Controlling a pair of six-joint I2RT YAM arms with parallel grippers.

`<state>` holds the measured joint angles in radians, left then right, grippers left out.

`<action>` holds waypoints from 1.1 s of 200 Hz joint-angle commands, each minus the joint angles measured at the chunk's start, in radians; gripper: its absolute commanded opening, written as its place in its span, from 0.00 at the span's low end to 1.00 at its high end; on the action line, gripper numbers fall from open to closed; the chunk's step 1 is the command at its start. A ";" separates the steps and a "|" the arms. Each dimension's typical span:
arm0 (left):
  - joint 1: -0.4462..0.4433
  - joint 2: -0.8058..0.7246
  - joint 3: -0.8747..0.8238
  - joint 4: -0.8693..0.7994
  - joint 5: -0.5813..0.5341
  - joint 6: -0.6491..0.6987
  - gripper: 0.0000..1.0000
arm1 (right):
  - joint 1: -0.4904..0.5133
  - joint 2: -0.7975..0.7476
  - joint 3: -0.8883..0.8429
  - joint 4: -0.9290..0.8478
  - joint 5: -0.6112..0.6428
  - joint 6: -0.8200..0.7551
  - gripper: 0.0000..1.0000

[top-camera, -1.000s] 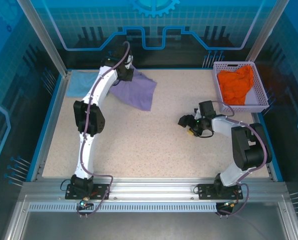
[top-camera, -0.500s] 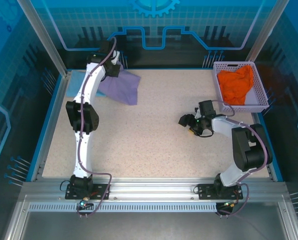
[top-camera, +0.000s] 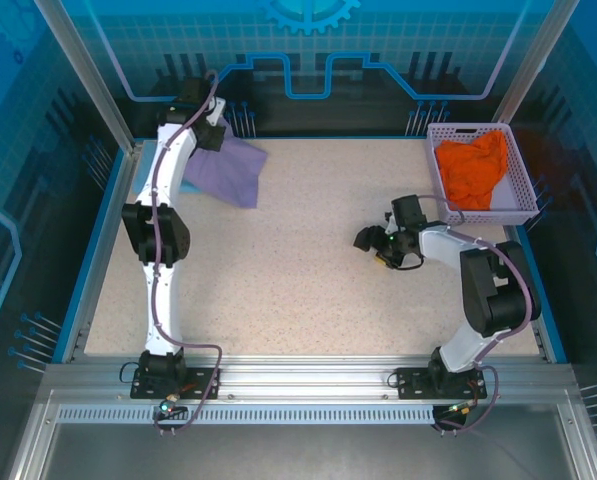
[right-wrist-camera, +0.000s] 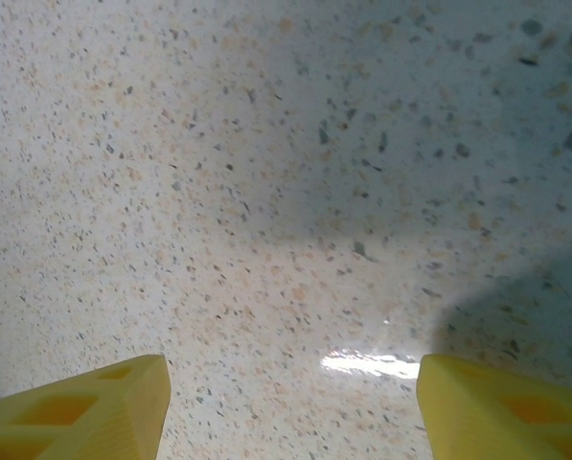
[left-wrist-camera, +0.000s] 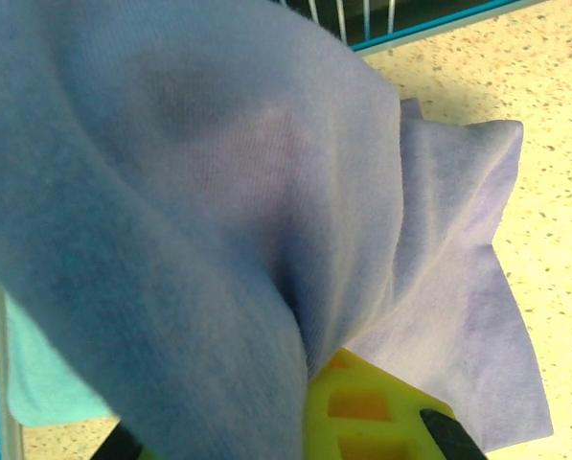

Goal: Fold and stack the t-shirts

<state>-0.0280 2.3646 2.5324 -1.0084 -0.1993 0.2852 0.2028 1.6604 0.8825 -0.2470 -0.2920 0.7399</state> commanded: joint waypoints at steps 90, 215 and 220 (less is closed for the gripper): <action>0.053 -0.072 0.059 0.058 0.026 0.052 0.00 | 0.034 0.036 0.076 -0.086 0.046 -0.025 0.69; 0.245 0.077 -0.013 0.359 -0.342 0.076 0.76 | 0.044 0.125 0.178 -0.190 0.041 -0.048 0.69; 0.250 0.089 -0.006 0.375 -0.395 0.075 0.87 | 0.045 0.127 0.181 -0.194 0.039 -0.050 0.69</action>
<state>0.1749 2.3745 2.5370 -0.8276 -0.2832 0.3702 0.2359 1.7645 1.0298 -0.3916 -0.2497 0.7094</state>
